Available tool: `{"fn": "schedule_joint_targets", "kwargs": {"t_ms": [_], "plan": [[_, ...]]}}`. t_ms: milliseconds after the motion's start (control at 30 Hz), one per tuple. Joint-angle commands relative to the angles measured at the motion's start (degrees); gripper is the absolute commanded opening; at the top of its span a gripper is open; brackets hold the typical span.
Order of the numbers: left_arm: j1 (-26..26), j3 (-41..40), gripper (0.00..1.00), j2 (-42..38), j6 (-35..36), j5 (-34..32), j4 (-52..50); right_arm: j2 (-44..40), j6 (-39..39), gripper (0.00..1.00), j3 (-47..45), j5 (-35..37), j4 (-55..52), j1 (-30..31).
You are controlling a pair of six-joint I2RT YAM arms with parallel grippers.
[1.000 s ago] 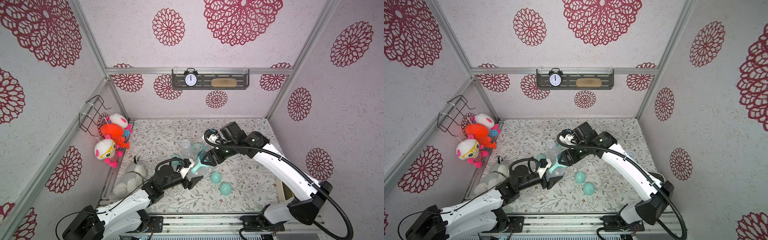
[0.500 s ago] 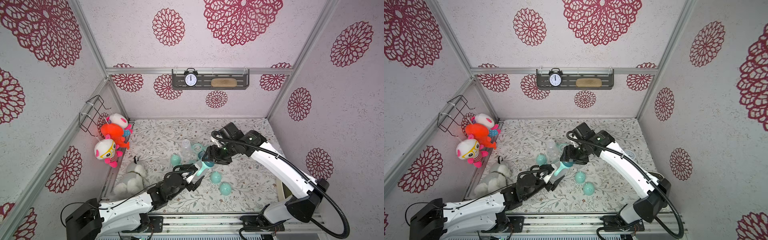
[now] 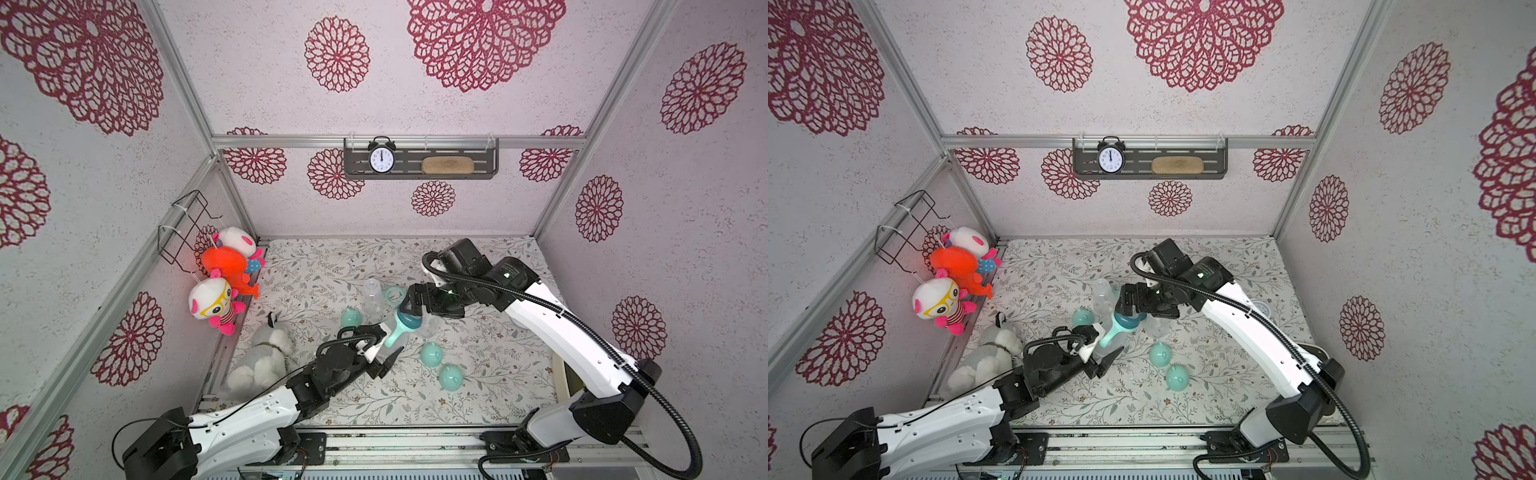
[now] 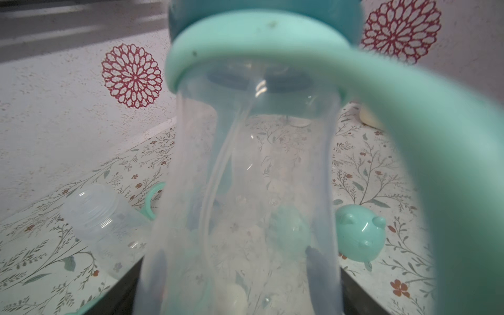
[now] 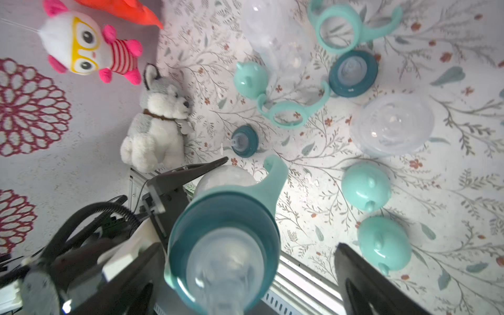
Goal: Assemble the baby bottles
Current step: Screw the nipple onto the baby bottle.
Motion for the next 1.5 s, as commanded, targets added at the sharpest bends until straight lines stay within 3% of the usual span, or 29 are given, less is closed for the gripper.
{"fn": "schedule_joint_targets", "kwargs": {"t_ms": [0, 100, 200, 433, 833, 1467], "plan": [[4.8, -0.7, 0.0, -3.5, -3.7, 13.4, 1.7, -6.2, -12.7, 0.99, 0.3, 1.1, 5.3, -0.2], [9.2, -0.2, 0.0, -4.2, -6.8, 22.5, 1.7, -7.9, -21.3, 0.95, -0.7, -1.8, 5.4, -0.2], [10.8, 0.2, 0.0, -3.8, -8.6, 27.2, 2.1, -8.2, -27.3, 0.93, -1.7, -7.4, 4.8, -0.1], [12.1, 2.9, 0.0, 0.5, -11.4, 35.5, 2.1, -5.5, -32.9, 0.93, -2.6, -10.7, 2.9, -0.1], [12.6, 4.6, 0.0, 3.2, -12.6, 39.2, 2.7, -3.9, -32.9, 0.86, -7.5, -12.7, 6.0, -0.1], [12.7, 4.4, 0.0, 4.4, -12.8, 38.9, 2.4, -4.3, -31.8, 0.72, -6.5, -14.3, 5.9, -1.1]]}}
